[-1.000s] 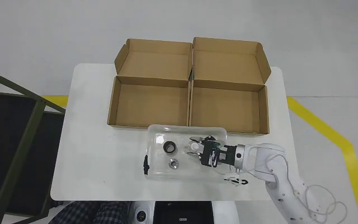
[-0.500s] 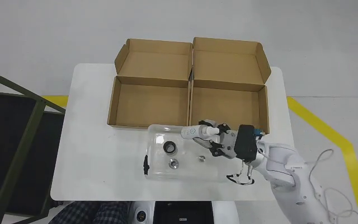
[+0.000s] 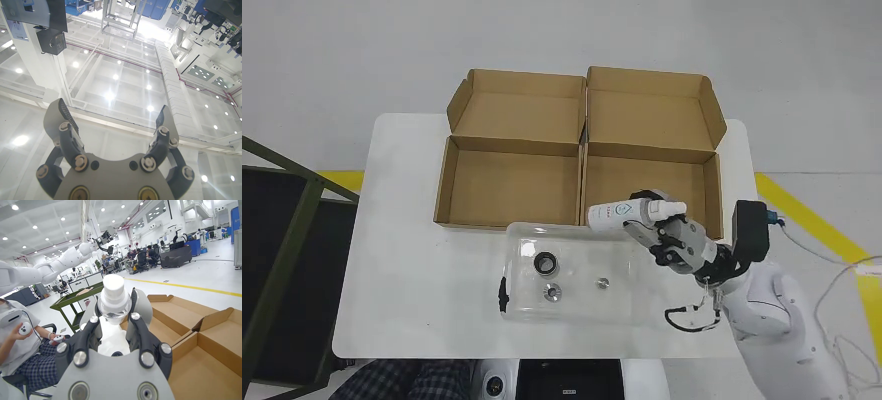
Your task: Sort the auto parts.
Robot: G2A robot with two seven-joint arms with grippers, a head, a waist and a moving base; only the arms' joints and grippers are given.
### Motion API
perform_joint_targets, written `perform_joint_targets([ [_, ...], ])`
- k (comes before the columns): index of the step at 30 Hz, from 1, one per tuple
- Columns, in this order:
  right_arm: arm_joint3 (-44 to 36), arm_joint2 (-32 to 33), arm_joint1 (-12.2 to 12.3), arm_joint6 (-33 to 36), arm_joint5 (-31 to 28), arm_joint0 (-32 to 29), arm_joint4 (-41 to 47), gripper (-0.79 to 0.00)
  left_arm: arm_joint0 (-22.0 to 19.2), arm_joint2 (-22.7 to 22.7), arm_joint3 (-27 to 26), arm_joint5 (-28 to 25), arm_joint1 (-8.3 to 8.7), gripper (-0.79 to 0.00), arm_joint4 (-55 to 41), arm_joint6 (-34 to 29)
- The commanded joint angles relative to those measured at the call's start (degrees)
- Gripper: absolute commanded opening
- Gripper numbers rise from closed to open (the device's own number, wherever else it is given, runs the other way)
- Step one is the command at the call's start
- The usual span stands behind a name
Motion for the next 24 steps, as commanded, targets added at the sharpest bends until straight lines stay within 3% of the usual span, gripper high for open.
perform_joint_targets([
  [1, -0.1, 0.5, 0.0, 0.1, 0.2, 0.1, 0.6, -0.785, 0.0, 0.0, 0.0, 0.0, 0.00, 0.000, 0.0, 0.0],
  [13, 0.4, 1.1, 0.0, 0.9, 0.7, 0.7, -2.9, -0.785, 0.0, 0.0, 0.0, 0.0, 0.00, 0.000, 0.0, 0.0],
  [24, 5.3, -2.1, -0.5, 2.5, 5.3, 2.7, -10.9, -0.785, 0.0, 0.0, 0.0, 0.0, 0.00, 0.000, 0.0, 0.0],
])
